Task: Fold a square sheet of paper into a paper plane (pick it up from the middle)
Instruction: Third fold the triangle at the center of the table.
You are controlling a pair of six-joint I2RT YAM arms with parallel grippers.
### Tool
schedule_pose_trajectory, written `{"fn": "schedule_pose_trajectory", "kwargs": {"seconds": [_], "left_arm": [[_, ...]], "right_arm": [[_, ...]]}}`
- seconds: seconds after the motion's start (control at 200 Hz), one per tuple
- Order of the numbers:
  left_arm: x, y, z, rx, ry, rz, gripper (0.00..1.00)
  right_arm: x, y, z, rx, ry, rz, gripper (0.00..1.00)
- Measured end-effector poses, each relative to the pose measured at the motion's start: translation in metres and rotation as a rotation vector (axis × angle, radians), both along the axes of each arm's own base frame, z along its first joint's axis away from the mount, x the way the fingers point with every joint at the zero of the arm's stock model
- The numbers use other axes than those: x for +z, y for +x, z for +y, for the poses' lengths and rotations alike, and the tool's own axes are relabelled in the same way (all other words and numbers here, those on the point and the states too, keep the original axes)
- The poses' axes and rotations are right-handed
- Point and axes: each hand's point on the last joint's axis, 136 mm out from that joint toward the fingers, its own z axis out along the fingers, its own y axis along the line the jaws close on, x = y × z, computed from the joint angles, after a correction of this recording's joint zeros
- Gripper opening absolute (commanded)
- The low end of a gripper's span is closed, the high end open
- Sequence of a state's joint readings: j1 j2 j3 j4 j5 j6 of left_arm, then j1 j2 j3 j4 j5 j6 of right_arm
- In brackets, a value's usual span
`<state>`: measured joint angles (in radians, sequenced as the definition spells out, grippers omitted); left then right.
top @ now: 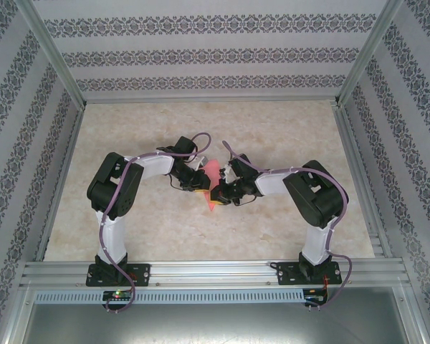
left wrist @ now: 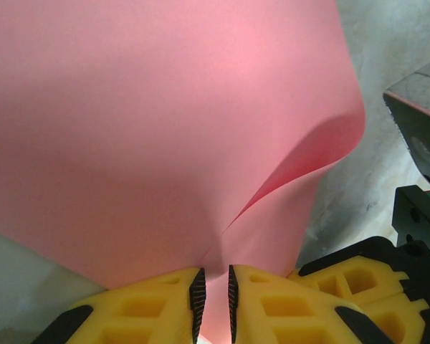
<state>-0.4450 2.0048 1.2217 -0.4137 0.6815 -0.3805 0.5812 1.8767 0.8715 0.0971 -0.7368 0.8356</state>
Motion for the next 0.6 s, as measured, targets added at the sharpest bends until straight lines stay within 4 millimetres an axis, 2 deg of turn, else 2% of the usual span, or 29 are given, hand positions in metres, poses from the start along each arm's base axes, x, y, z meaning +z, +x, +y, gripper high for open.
{"fn": "schedule_pose_trajectory", "kwargs": {"seconds": [0.6], "left_arm": [[0.0002, 0.0006, -0.0025, -0.004, -0.012, 0.007, 0.23]], "right_arm": [[-0.002, 0.0007, 0.0042, 0.009, 0.007, -0.001, 0.04]]}}
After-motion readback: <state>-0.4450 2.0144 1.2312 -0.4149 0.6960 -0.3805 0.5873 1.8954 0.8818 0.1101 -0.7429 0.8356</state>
